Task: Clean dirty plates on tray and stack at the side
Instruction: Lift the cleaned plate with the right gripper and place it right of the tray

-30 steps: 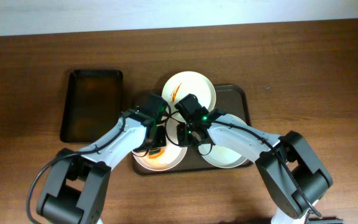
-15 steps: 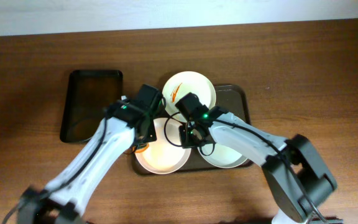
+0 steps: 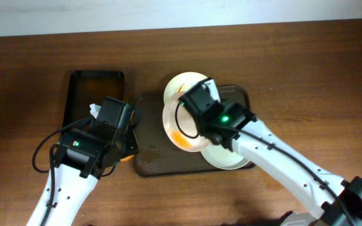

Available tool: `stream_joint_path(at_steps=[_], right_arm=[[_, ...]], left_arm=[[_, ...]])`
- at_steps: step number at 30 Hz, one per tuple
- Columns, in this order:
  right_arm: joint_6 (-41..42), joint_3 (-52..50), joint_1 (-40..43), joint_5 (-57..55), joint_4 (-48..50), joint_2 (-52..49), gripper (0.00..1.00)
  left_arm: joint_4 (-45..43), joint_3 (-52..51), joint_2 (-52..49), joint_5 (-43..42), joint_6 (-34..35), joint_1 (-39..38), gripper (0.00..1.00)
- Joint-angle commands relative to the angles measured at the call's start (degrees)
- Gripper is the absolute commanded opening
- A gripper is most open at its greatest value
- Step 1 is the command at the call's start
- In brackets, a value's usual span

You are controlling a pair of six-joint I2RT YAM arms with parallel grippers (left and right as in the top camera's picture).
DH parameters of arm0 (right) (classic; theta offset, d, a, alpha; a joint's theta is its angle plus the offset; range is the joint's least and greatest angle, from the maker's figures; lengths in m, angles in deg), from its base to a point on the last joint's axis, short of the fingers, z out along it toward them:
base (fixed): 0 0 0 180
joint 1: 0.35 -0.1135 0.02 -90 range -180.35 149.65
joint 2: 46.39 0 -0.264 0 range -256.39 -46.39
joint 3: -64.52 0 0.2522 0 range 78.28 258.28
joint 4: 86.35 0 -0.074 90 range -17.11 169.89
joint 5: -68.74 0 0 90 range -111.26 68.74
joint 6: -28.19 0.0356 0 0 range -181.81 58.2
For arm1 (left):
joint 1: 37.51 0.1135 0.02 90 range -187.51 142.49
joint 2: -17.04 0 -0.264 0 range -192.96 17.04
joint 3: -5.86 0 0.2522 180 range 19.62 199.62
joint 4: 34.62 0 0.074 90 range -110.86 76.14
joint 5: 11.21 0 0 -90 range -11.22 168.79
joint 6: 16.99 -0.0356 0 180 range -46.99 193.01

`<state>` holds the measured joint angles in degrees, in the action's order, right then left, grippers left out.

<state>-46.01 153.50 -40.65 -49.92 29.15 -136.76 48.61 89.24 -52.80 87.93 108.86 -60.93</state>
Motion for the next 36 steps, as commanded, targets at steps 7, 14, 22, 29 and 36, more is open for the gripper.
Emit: stream_joint_path(at_steps=[7,14,22,29,36], right_arm=[[-7.82,1.68,-14.10,-38.27,2.54,1.29,0.04],[-7.82,1.68,-14.01,-34.93,2.54,1.29,0.04],[1.70,1.68,0.79,2.80,2.51,1.29,0.04],[-6.43,0.04,40.19,41.31,-1.16,-0.13,0.04],[-4.81,-3.56,63.04,41.09,8.96,-9.05,0.04]], left_arm=[[-2.32,-3.32,0.33,-1.86,0.79,0.28,0.00],[-3.26,-3.32,0.33,-3.41,0.76,0.28,0.00],[-3.26,-3.32,0.33,-3.39,0.74,0.28,0.00],[-3.28,-3.32,0.33,-3.39,0.76,0.28,0.00],[-3.37,-4.35,0.33,-3.37,0.72,0.28,0.00]])
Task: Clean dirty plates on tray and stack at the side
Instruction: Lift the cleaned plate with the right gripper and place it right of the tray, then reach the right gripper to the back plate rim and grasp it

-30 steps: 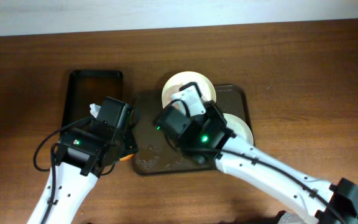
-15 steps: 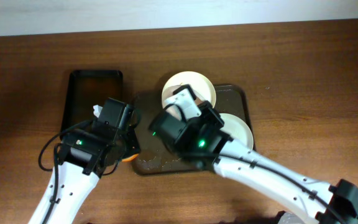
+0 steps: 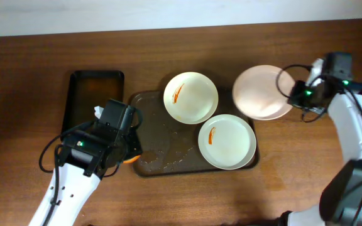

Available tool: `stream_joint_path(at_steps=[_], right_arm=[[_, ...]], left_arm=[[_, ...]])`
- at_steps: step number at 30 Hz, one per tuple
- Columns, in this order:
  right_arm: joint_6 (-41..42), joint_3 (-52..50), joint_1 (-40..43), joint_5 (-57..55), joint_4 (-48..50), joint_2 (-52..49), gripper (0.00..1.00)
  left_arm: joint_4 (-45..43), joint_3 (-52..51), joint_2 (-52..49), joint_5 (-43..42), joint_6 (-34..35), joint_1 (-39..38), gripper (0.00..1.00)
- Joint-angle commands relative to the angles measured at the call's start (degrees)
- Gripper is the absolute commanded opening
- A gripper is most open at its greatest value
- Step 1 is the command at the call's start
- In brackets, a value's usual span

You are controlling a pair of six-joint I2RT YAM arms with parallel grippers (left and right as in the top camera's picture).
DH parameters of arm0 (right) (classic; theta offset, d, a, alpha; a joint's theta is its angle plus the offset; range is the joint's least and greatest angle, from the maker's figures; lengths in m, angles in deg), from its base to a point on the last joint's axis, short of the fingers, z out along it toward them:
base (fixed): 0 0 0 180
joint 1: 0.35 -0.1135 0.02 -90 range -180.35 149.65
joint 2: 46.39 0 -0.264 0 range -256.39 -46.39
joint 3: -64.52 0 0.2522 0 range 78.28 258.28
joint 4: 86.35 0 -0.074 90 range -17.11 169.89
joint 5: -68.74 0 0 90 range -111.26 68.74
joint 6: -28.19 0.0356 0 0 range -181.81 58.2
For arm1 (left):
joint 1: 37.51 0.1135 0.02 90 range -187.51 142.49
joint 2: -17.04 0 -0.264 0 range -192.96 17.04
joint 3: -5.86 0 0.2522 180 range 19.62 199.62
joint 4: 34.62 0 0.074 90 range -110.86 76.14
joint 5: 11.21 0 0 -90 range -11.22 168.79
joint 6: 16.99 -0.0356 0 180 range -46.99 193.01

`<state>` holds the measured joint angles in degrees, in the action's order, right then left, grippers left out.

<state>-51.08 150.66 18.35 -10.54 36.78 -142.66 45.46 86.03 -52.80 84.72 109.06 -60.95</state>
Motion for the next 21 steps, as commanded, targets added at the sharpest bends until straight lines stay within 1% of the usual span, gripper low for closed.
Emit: stream_joint_path(at_steps=[1,4,5,6,7,8,9,10,12,13,14,15,17,18,19,21], right_arm=[[0.26,-0.70,5.92,1.46,2.23,-5.07,0.04],[0.28,-0.70,9.66,1.31,4.76,-9.73,0.04],[0.28,-0.70,10.34,1.36,5.03,-10.27,0.11],[0.26,-0.70,10.64,1.38,5.03,-10.34,0.38],[0.22,-0.28,10.62,2.86,4.94,-10.16,0.88],[0.20,0.50,10.58,5.14,4.11,-10.14,0.95],[0.22,1.84,10.51,8.17,2.71,-10.16,0.98],[0.20,3.13,10.05,10.99,1.42,-10.14,0.98],[-5.07,7.21,3.19,13.00,-2.16,-10.14,0.98],[-5.92,7.74,0.85,12.85,-2.19,-10.16,0.98],[-6.08,8.11,-2.40,12.63,-1.62,-10.16,0.98],[-6.03,8.17,-8.41,12.61,0.92,-10.16,0.98],[-5.40,8.17,-15.87,11.96,5.40,-10.21,0.97],[-3.65,8.17,-18.38,9.88,6.73,-10.21,0.97],[2.75,8.15,-23.17,1.84,8.07,-10.25,0.98],[11.76,8.15,-28.83,-7.10,8.33,-10.97,0.97]], left_arm=[[-0.50,-1.68,0.33,-0.17,0.52,0.31,0.00],[-1.33,-3.02,0.24,-0.17,0.52,0.31,0.00],[-1.42,-3.23,0.22,-0.17,0.52,0.31,0.00],[-1.75,-3.41,0.22,-0.17,0.13,0.31,0.00],[-2.64,-3.50,0.22,-0.20,-0.85,0.31,0.00],[-3.06,-3.50,0.22,-0.15,-1.01,0.31,0.00],[-3.32,-3.50,0.22,-0.17,-0.98,0.31,0.00],[-3.56,-3.50,0.22,-0.17,-0.98,0.31,0.00],[-4.42,-3.50,0.22,-0.17,-0.98,0.31,0.00],[-4.70,-3.50,0.22,-0.20,-0.96,0.31,0.00],[-4.85,-3.50,0.22,-0.20,-0.96,0.31,0.00],[-4.85,-3.50,0.22,-0.20,-0.96,0.31,0.00],[-4.85,-3.50,0.17,-0.17,-0.98,0.31,0.00],[-4.83,-3.50,0.15,-0.17,-0.96,0.31,0.00],[-4.85,-3.50,0.07,-0.17,-0.96,0.31,0.00],[-4.85,-3.52,0.07,-0.17,-0.96,0.31,0.00]])
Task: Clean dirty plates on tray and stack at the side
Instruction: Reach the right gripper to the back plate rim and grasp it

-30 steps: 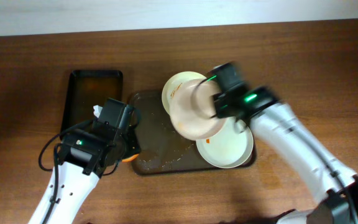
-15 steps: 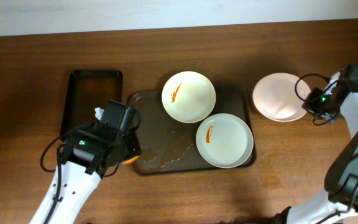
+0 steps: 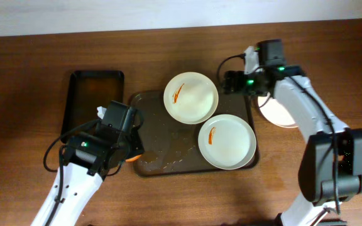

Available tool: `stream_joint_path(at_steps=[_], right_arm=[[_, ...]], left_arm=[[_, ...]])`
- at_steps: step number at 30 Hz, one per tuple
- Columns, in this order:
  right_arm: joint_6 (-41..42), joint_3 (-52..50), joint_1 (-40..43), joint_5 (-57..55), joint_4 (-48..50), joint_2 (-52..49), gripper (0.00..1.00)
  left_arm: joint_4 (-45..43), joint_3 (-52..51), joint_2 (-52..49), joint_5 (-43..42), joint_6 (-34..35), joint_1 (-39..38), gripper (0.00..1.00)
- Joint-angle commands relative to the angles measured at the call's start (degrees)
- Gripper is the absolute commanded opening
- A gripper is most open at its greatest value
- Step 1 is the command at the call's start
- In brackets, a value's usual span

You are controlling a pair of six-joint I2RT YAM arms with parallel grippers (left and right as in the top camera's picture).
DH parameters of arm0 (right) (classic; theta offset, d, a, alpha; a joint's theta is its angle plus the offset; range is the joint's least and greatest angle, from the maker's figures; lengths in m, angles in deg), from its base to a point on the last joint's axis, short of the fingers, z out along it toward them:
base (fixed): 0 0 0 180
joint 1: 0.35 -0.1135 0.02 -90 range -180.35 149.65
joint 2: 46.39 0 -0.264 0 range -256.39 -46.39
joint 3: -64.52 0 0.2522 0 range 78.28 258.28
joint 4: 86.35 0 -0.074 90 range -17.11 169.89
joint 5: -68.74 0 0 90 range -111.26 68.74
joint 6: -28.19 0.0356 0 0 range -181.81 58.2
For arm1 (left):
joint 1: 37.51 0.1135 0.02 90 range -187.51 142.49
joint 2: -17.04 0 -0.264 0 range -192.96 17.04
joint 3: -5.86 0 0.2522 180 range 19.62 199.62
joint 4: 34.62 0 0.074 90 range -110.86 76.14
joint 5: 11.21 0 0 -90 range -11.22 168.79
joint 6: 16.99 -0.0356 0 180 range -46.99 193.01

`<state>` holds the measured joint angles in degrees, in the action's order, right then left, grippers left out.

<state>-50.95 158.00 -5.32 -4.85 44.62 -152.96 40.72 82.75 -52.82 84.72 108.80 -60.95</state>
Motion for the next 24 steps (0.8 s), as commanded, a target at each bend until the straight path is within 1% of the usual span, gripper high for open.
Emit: stream_joint_path(at_steps=[1,3,4,5,7,8,11,13,15,16,18,20,24], right_arm=[[12.44,0.81,-7.10,-12.76,1.36,-1.57,0.94],[13.27,0.81,-9.84,-12.66,2.36,-3.45,0.88],[15.39,0.81,-10.56,-12.81,2.54,-4.63,0.87],[17.90,0.81,-10.97,-12.61,2.56,-6.10,0.77],[20.33,0.81,-11.26,-10.84,3.21,-8.55,0.64],[20.04,0.81,-11.26,-8.35,3.89,-9.42,0.58],[18.03,0.81,-11.54,-5.86,4.17,-10.08,0.41],[15.06,0.81,-12.85,-5.40,4.33,-10.08,0.35],[12.90,0.81,-14.38,-4.81,4.22,-10.08,0.27],[11.82,0.81,-15.50,-4.39,4.22,-10.08,0.21],[11.80,0.81,-17.70,-4.55,3.80,-10.08,0.18],[11.87,0.81,-19.02,-5.05,3.56,-10.08,0.18],[12.11,0.66,-19.08,-5.01,2.54,-11.06,0.19]], left_arm=[[-0.11,-0.24,0.09,-0.17,-0.70,0.31,0.00],[-0.11,-0.26,0.09,-0.17,-0.70,0.31,0.00],[-0.09,-0.26,0.09,-0.17,-0.70,0.31,0.00],[-0.07,-0.26,0.07,-0.17,-0.70,0.31,0.00],[-0.07,-0.26,0.09,-0.17,-0.70,0.31,0.00],[-0.09,-0.26,0.09,-0.17,-0.70,0.31,0.00],[-0.26,-0.26,0.09,-0.17,-0.72,0.31,0.00],[-0.26,-0.26,0.09,-0.17,-0.70,0.31,0.00],[-0.28,-0.28,0.09,-0.17,-0.70,0.31,0.00],[-0.35,-0.28,0.09,-0.17,-0.70,0.31,0.00],[-0.31,-0.28,0.09,-0.17,-0.70,0.31,0.00],[-0.31,-0.28,0.09,-0.17,-0.70,0.31,0.00],[-0.31,-0.28,0.09,-0.17,-0.70,0.31,0.00]])
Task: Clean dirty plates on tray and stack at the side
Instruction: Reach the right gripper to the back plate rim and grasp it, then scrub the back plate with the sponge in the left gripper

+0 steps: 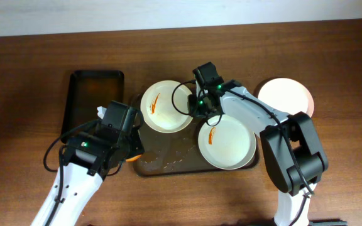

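A white plate with an orange smear (162, 105) lies half over the far left edge of the brown tray (168, 164). My right gripper (193, 109) is at that plate's right rim and looks shut on it. A second smeared plate (231, 145) lies on the tray's right side. One plate without smears (288, 95) rests on the table at the right. My left gripper (128, 154) hovers at the tray's left edge, holding an orange sponge (132, 158) that is mostly hidden under it.
A black rectangular bin (97, 78) stands at the left, with a white scrap (98, 112) at its near right corner. Crumbs and smears (168, 156) lie on the brown tray's floor. The right arm stretches across the tray's far right corner.
My right gripper has moved left from the tray's far right corner to the far plate's right rim. That plate now sits further left, overhanging the tray. The left arm has barely moved.
First my right gripper held a smeared plate over the tray beside my left gripper. Then it was at the right, holding a plate over the table. Later that plate lay on the table and the gripper was back at the tray. Now it is on the far plate.
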Available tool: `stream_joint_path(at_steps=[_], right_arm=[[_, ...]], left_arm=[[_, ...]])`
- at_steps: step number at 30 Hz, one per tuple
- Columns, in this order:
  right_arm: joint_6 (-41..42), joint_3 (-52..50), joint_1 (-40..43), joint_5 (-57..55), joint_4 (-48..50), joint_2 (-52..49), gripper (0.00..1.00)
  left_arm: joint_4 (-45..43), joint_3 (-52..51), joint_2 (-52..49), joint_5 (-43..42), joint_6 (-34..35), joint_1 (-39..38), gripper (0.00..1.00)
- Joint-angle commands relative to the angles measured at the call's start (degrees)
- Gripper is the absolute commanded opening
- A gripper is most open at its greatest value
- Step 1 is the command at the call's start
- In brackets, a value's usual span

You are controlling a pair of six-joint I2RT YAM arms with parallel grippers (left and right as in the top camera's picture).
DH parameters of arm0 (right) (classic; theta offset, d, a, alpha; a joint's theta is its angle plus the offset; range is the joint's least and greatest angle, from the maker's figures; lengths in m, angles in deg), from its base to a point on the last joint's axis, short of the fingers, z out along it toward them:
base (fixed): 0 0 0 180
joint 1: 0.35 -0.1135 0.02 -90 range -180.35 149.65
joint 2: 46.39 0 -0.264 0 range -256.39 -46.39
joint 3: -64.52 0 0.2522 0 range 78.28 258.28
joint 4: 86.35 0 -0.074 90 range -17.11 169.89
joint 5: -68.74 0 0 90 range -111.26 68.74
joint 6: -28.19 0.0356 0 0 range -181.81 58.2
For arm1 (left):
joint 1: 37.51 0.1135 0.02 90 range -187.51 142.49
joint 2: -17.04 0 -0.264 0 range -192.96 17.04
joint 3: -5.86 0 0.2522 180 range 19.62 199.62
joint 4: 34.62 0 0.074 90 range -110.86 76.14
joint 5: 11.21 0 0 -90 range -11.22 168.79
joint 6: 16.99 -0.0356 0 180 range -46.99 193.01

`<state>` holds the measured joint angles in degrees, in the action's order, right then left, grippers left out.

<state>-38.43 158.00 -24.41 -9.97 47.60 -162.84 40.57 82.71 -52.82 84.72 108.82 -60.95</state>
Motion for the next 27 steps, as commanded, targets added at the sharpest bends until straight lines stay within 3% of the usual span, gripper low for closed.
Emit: stream_joint_path(at_steps=[1,5,7,9,17,20,25,27], right_arm=[[-0.42,0.55,0.02,0.13,-0.48,-2.08,0.19],[-0.42,0.52,-0.85,3.56,-0.59,-4.48,0.19],[-0.44,0.52,-2.23,3.54,-0.63,-4.59,0.08],[-0.46,0.55,-3.32,3.52,-1.60,-4.59,0.04],[-0.68,0.52,-3.32,2.80,-9.57,-4.59,0.04],[-1.86,0.52,-3.32,1.57,-15.56,-4.59,0.04],[-3.85,0.52,-3.32,1.81,-17.64,-4.59,0.04],[-3.87,0.52,-3.39,1.79,-17.42,-4.61,0.04]], left_arm=[[-0.13,-0.24,0.09,-0.17,-0.72,0.31,0.00],[-0.17,-0.24,0.07,-0.17,-0.72,0.31,0.00],[-0.15,-0.24,0.07,-0.17,-0.72,0.31,0.00],[-0.17,-0.24,0.07,-0.15,-0.74,0.31,0.00],[-3.32,-0.79,-4.92,-0.87,-6.29,0.31,0.00],[-8.70,-1.46,-10.80,-8.52,-11.93,0.31,0.00],[-15.04,-1.46,-21.51,-12.41,-12.35,0.31,0.00],[-19.63,-1.46,-25.35,-18.56,-12.87,0.31,0.00]])
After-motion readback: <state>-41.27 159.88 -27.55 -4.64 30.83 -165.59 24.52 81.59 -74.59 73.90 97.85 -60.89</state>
